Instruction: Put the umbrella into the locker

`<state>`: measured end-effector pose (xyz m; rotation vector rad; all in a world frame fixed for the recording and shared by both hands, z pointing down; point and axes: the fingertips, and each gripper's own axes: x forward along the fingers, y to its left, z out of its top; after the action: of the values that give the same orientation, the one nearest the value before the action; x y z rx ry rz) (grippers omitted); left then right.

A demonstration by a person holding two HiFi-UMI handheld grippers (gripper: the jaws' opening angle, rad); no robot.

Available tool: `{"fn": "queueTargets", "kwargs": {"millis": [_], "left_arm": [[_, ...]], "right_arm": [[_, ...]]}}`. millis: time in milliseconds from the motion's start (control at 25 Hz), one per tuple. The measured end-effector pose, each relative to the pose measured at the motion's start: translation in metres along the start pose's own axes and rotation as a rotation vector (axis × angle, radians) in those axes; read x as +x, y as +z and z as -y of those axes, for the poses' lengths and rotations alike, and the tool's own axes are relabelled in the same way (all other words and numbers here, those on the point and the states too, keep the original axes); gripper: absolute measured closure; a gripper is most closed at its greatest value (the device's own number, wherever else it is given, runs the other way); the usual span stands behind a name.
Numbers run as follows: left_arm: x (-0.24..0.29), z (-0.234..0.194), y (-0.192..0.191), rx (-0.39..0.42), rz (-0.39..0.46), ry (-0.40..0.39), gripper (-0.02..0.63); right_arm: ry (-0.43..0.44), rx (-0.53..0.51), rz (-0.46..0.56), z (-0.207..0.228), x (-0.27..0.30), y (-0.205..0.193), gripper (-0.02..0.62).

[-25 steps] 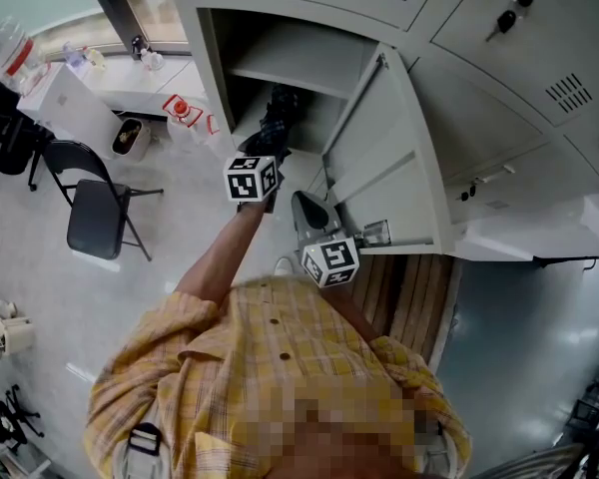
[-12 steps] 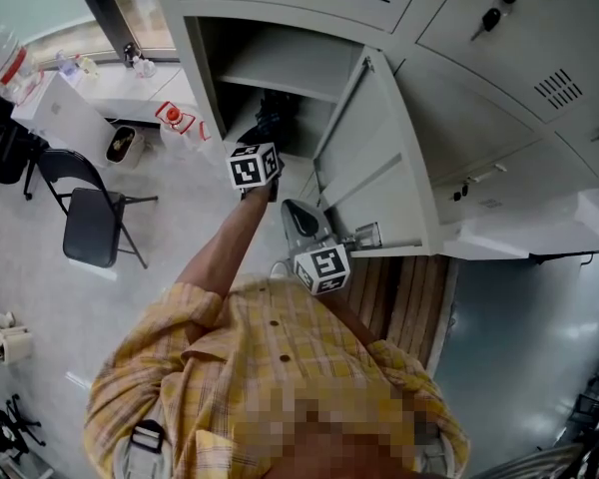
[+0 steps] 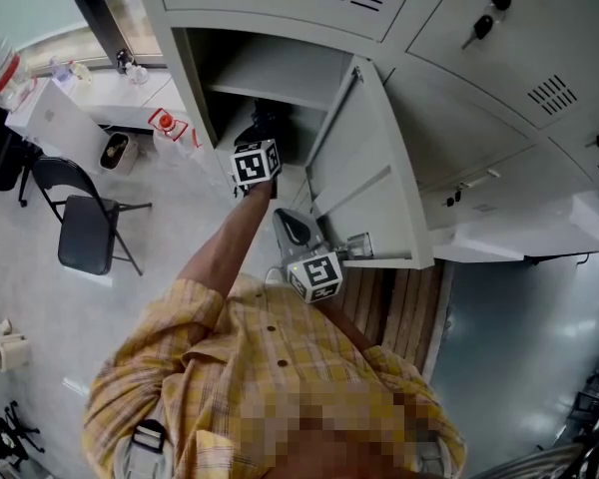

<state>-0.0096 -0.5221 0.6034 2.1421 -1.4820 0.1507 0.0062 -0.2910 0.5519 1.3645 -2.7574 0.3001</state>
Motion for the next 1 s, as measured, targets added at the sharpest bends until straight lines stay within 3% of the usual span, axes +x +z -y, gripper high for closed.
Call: {"fn": "queueTargets", "kwargs": {"millis": [440, 520, 760, 880, 1000], "left_arm": [[0.017, -0.007, -0.001, -0.007, -0.037, 0.036, 0.428], [0.015, -0.005, 0.001, 0.026, -0.058, 0.038, 0.422], [0.010, 0.003, -0.005, 0.178, -0.111, 0.051, 0.315], [0.004, 0.008, -0.003, 0.198, -0.112, 0.008, 0.284], [-0.010, 0.003, 0.000, 0.218, -0.095, 0.014, 0.276]], "right_arm": [[0.016, 0.002, -0.011, 0.002, 0.001, -0.001, 0.597], [0.019, 0.002, -0.012, 0.001, 0.002, -0.001, 0.597], [0.008, -0.003, -0.027, -0.001, 0.001, -0.003, 0.597], [0.001, -0.004, -0.025, -0.001, -0.002, -0.003, 0.597], [-0.008, 0.002, -0.029, -0.002, -0.005, -0.005, 0.597]]}}
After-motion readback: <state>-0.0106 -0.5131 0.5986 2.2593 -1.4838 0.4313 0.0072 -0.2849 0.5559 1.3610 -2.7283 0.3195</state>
